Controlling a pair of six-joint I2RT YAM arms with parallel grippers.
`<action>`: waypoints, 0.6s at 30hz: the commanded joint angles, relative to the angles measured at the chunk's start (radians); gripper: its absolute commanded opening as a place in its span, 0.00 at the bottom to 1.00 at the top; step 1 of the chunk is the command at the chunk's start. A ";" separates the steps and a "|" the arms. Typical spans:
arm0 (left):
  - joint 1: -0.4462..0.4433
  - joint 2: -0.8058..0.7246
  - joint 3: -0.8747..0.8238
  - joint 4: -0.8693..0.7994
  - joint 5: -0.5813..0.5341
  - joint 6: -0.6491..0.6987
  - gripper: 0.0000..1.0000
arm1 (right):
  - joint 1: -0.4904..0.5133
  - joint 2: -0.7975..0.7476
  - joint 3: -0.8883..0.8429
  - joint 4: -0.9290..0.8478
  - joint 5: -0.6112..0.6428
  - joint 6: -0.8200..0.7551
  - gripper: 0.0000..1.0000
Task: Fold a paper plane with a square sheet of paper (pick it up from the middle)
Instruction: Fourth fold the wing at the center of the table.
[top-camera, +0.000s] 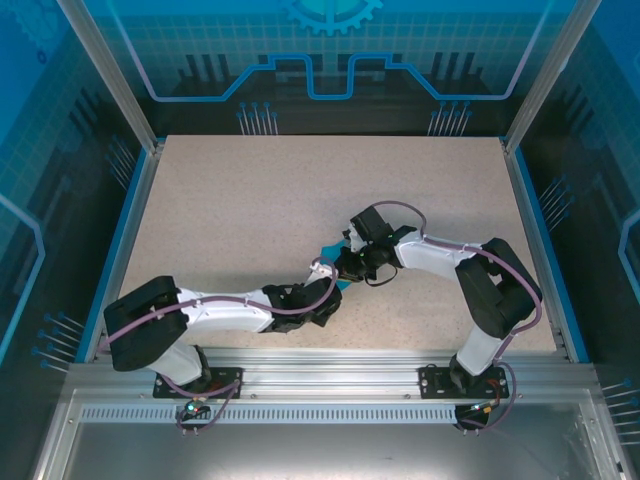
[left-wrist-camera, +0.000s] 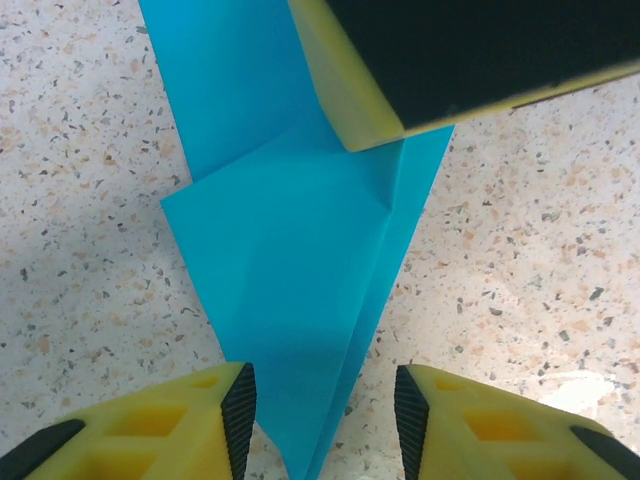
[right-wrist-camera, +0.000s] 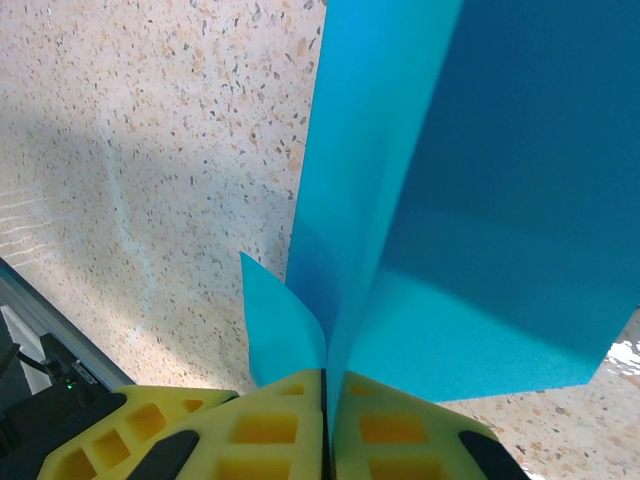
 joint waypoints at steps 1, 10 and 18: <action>0.001 0.032 0.027 -0.012 -0.042 0.028 0.44 | -0.003 0.020 0.029 -0.028 -0.026 -0.004 0.08; 0.001 0.056 0.048 -0.024 -0.086 0.023 0.27 | -0.002 0.020 0.028 -0.030 -0.023 -0.004 0.08; 0.000 0.052 0.040 -0.017 -0.079 0.018 0.11 | -0.003 0.023 0.028 -0.034 -0.023 -0.004 0.12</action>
